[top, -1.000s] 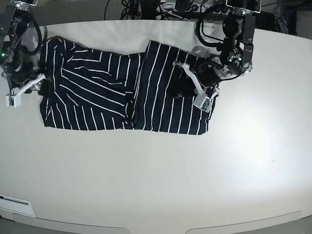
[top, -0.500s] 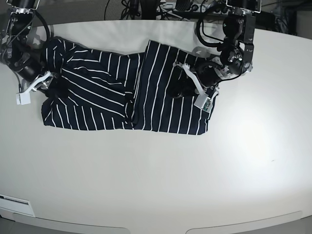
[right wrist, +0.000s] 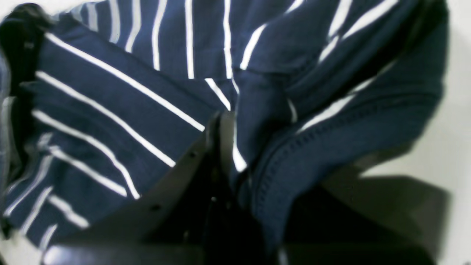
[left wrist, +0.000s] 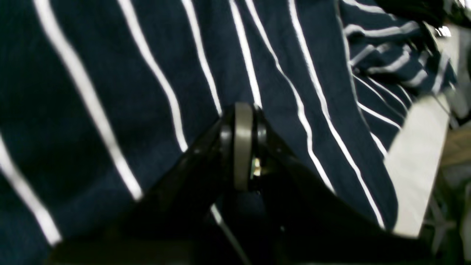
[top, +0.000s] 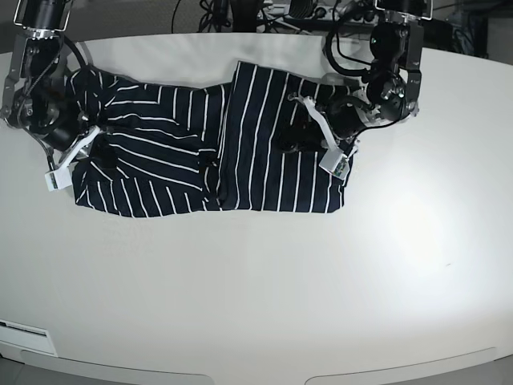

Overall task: Fold the T-shirt properly
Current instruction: 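Grasp the remaining strip end with the right gripper and fold it onto the stack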

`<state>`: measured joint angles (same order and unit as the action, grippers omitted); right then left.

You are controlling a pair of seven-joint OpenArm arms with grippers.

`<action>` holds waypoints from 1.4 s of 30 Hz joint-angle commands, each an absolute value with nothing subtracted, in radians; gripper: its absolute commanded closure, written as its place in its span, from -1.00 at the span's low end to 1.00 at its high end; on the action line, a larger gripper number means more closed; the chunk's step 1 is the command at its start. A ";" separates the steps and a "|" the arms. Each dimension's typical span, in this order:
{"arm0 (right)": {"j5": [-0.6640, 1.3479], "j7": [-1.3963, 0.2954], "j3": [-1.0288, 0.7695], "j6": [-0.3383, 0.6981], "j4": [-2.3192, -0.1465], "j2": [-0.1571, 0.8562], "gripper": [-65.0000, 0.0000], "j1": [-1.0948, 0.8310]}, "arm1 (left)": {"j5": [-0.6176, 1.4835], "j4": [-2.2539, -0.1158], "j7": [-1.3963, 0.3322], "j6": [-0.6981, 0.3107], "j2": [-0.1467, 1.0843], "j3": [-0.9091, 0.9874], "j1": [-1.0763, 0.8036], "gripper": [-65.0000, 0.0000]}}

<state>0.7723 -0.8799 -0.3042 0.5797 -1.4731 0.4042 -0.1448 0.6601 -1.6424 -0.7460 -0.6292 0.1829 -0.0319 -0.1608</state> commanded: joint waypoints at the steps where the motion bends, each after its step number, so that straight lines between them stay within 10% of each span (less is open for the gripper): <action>1: 0.637 -0.936 -0.309 0.522 -1.480 0.433 1.00 -0.138 | 0.663 -1.665 -0.767 -0.641 0.188 -0.024 -0.156 0.68; 14: 0.278 -0.869 -0.309 0.262 -1.689 0.589 1.00 -0.121 | 0.747 -1.721 -0.810 -0.644 0.189 0.102 -0.117 0.40; 26: 0.797 -0.968 -0.309 0.288 -2.015 0.591 1.00 -0.121 | 0.767 -1.720 -0.817 -0.644 0.188 0.099 -0.125 0.40; 42: 0.865 -0.961 -0.309 0.406 -2.033 0.263 1.00 -0.065 | 0.796 -1.720 -0.839 -0.644 0.188 0.099 -0.171 0.40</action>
<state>0.8455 -0.9920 -0.3027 0.4026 -2.0144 0.2508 -0.0799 0.7715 -1.7020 -0.8593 -0.6376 0.1852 0.0975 -0.1757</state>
